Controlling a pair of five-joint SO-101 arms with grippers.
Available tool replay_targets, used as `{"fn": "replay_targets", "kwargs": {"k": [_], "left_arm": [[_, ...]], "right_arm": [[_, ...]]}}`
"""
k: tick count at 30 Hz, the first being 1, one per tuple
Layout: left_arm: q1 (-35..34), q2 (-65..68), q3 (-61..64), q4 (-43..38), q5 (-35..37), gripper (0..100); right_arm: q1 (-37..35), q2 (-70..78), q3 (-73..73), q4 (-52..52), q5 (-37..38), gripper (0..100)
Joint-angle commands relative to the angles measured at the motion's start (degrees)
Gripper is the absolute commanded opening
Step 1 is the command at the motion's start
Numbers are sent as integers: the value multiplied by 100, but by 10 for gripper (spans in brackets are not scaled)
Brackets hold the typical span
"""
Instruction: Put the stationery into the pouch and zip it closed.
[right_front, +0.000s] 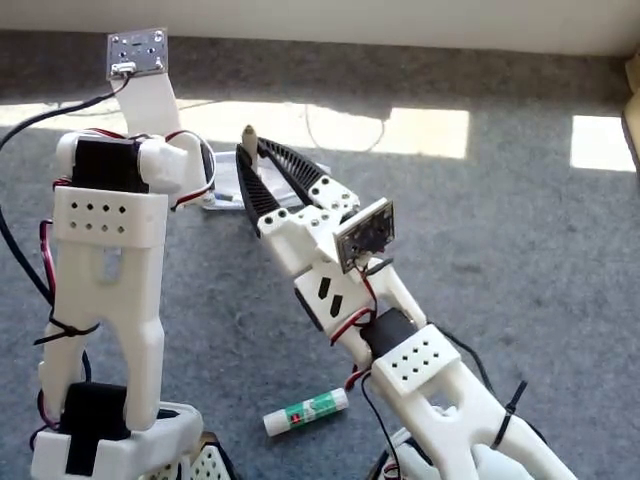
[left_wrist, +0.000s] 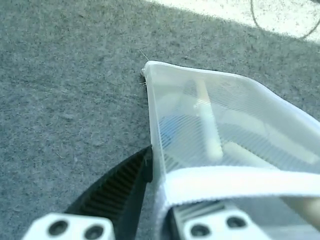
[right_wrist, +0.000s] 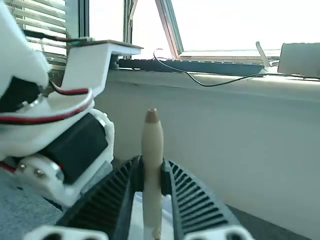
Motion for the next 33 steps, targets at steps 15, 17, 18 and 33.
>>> {"fn": "replay_targets", "kwargs": {"k": [15,17,18,33], "left_arm": [[75,-215,-215,-123,62,6],[75,-215,-215,-123,62,6],[75,-215,-215,-123,62,6],[66,-215,-215,-132,53,6]], "right_arm": [[-57,-576,259,-101,448,41],[-66,-585,338,-4,466,89],[-66,-602,356,110,422,108],[-66,-637,374,532,308,135]]}}
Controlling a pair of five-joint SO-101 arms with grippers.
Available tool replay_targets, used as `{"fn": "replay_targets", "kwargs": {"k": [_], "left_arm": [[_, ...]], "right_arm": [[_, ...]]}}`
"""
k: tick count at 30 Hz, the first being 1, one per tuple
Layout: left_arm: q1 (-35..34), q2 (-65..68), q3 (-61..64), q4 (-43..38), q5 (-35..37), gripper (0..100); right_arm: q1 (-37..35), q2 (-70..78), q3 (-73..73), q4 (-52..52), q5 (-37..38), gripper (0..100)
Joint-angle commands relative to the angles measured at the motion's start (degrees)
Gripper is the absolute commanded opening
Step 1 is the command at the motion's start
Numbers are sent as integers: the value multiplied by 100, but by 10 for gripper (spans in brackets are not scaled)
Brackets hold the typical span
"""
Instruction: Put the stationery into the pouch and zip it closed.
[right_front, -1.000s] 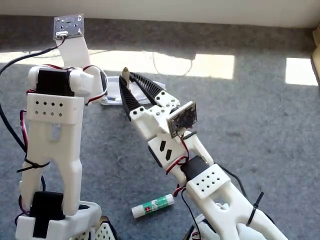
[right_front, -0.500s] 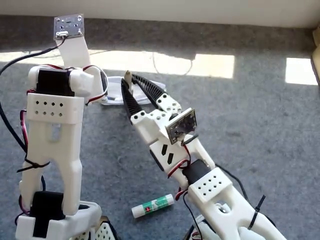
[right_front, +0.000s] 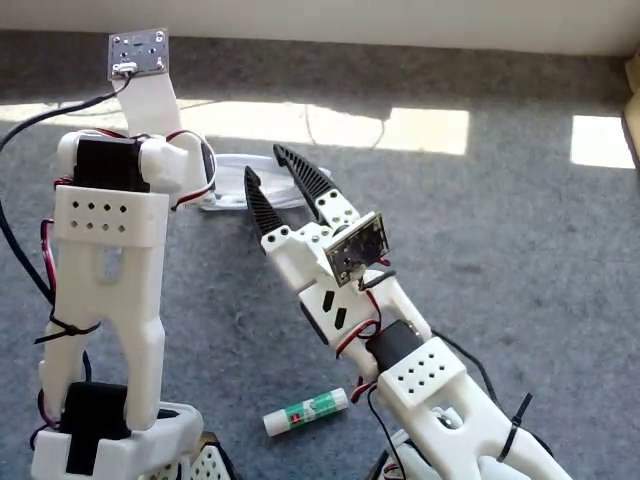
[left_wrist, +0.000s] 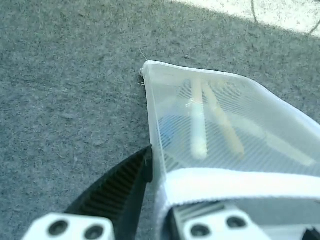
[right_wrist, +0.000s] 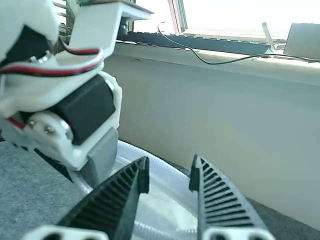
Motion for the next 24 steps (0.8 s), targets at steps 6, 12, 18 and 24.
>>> {"fn": "replay_targets", "kwargs": {"k": [6,12,18,24], "left_arm": [[-198,-215,-215,-132,44,6],[-356,-233,-215,-132,35,6],[-664,-233,-215,-132,35,6],[-1103,-233,-215,-132,35,6]], "right_arm": [[-22,-277,-189,699,-35,135],[-31,-1086,-620,2484,-44,135],[-13,-1719,-998,4075,-44,135],[207,-1956,-1402,5903,-35,135]]}}
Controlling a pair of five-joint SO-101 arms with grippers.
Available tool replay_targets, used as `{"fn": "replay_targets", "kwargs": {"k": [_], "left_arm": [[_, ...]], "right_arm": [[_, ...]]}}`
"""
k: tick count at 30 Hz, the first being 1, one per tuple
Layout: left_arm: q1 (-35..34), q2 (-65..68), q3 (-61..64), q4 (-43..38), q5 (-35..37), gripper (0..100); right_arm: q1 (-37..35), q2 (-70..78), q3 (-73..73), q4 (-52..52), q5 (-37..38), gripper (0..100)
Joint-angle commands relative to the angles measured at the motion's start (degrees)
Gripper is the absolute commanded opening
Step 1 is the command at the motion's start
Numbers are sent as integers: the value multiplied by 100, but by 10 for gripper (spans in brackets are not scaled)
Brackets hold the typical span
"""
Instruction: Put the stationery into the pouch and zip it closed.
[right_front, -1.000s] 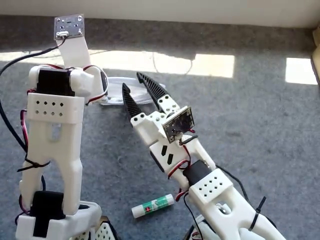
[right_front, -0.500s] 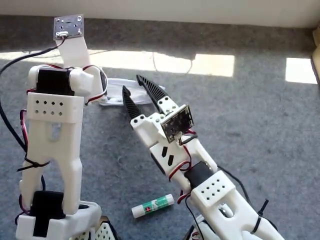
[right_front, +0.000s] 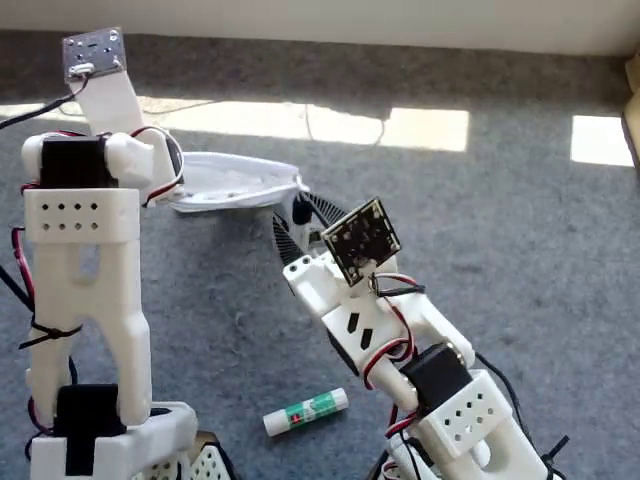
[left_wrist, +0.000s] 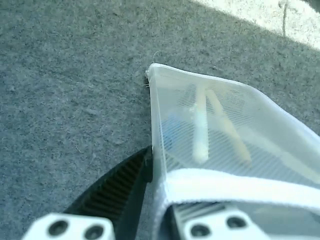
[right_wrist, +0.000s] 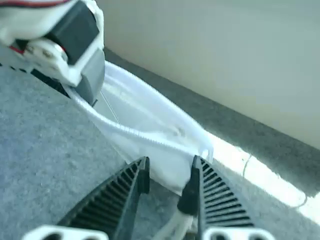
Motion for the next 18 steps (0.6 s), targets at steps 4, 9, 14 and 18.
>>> {"fn": "replay_targets", "kwargs": {"k": [4,9,14,18], "left_arm": [[-681,-224,-215,-132,26,6],[-910,-215,-215,-132,26,6],[-910,-215,-215,-132,26,6],[-910,-207,-215,-132,26,6]], "right_arm": [[154,-189,-743,1991,-9,135],[154,-180,-804,3319,290,135],[119,-180,-787,4391,862,135],[-198,-163,-725,4866,1231,135]]}}
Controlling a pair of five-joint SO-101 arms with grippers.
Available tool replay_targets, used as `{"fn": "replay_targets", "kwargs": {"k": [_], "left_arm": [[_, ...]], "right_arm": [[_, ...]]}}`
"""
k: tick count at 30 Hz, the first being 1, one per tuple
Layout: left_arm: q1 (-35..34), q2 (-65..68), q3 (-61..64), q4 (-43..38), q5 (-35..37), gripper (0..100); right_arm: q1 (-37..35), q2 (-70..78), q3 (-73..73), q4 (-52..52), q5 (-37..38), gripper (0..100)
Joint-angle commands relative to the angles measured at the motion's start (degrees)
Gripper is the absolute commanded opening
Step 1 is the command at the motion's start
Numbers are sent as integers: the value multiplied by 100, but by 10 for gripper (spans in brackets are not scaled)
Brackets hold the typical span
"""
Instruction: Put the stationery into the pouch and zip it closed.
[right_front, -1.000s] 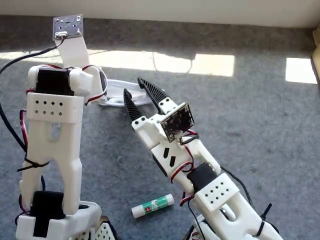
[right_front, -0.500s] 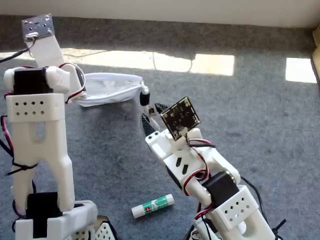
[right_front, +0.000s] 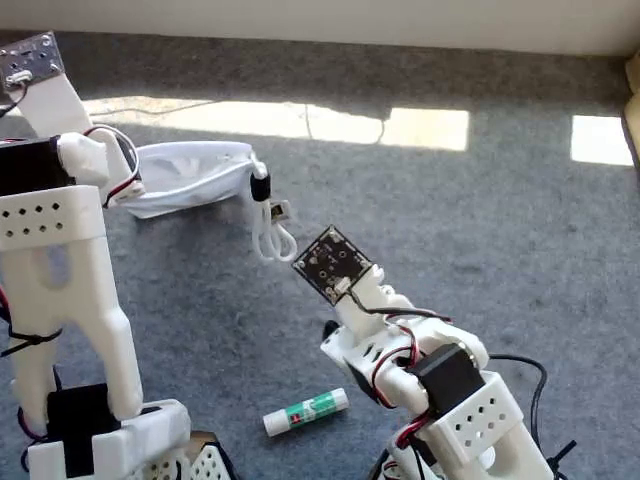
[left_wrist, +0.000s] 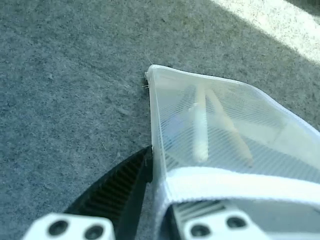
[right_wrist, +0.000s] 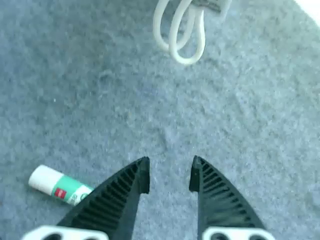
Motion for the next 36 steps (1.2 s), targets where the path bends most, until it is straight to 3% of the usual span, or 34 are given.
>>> {"fn": "replay_targets", "kwargs": {"k": [1,7,21,36], "left_arm": [[-92,-207,-215,-132,26,6],[-92,-207,-207,-132,18,6],[-92,-207,-207,-132,9,6],[-92,-215,154,-378,-88,6]], "right_arm": [[-400,-136,-163,453,290,135],[-1499,-101,22,769,273,135],[-2782,1807,22,725,255,139],[-3178,3574,31,-708,273,139]]}}
